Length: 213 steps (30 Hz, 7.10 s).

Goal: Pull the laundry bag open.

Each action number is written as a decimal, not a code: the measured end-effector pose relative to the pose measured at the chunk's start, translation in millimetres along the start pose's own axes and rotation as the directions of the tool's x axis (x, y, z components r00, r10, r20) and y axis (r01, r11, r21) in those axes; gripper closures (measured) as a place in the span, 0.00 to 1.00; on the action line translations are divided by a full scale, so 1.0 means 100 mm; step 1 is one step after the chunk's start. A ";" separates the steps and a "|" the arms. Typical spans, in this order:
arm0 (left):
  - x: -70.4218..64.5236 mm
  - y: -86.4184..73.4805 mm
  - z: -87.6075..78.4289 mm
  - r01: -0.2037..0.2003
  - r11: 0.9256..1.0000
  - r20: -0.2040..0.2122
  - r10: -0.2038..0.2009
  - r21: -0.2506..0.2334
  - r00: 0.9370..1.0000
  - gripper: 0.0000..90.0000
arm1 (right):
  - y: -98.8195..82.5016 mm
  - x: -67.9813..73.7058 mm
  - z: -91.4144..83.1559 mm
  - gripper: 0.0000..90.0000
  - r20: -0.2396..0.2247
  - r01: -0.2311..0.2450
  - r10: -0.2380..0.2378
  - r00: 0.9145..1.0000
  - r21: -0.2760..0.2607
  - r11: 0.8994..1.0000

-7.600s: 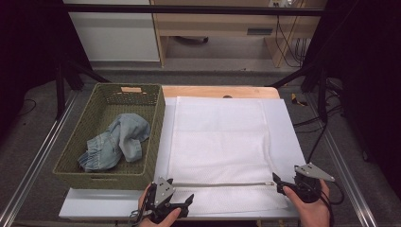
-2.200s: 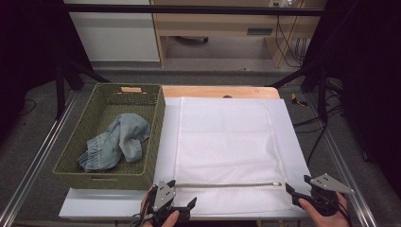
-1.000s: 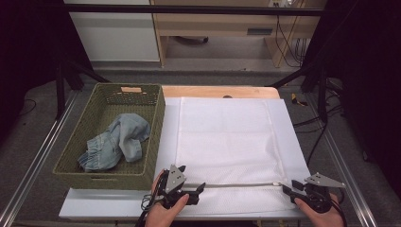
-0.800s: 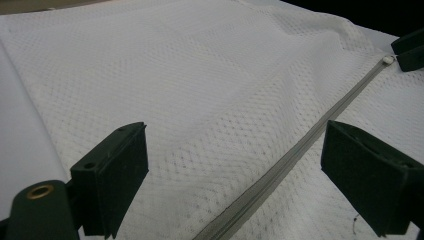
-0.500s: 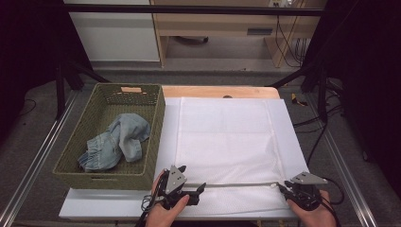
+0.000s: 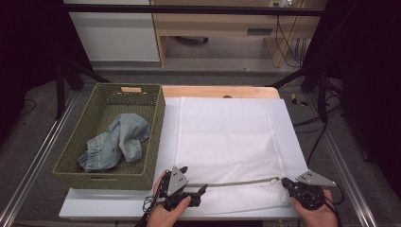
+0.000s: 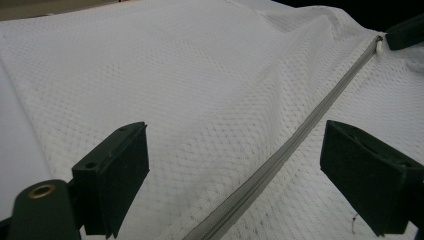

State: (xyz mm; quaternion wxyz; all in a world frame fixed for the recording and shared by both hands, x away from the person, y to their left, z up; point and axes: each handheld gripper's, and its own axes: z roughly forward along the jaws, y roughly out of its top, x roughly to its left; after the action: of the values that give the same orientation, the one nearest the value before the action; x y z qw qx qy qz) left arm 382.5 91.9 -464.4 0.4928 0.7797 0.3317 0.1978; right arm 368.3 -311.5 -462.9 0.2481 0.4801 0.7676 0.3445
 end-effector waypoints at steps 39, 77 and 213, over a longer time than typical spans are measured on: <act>-0.01 0.08 -0.08 0.063 0.997 0.047 -0.061 -0.050 0.997 0.13 | 0.16 0.07 -0.03 0.96 -0.011 0.066 -0.068 0.998 -0.120 0.991; -0.13 0.52 -0.11 -0.021 0.994 0.051 0.027 -0.111 0.998 0.18 | 0.28 0.26 -0.13 0.96 0.041 0.066 -0.059 0.997 -0.212 0.975; -1.10 0.52 1.27 0.129 0.991 0.265 -0.130 0.022 0.955 0.96 | 0.24 0.39 -0.14 0.96 0.038 0.099 -0.097 0.995 -0.058 0.993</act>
State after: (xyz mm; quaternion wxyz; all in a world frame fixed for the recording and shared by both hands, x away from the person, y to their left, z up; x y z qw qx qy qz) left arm 402.6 -83.3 -471.4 0.5432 0.7768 0.3134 0.0579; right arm 355.1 -272.8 -437.5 0.2924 0.4399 0.7753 0.3464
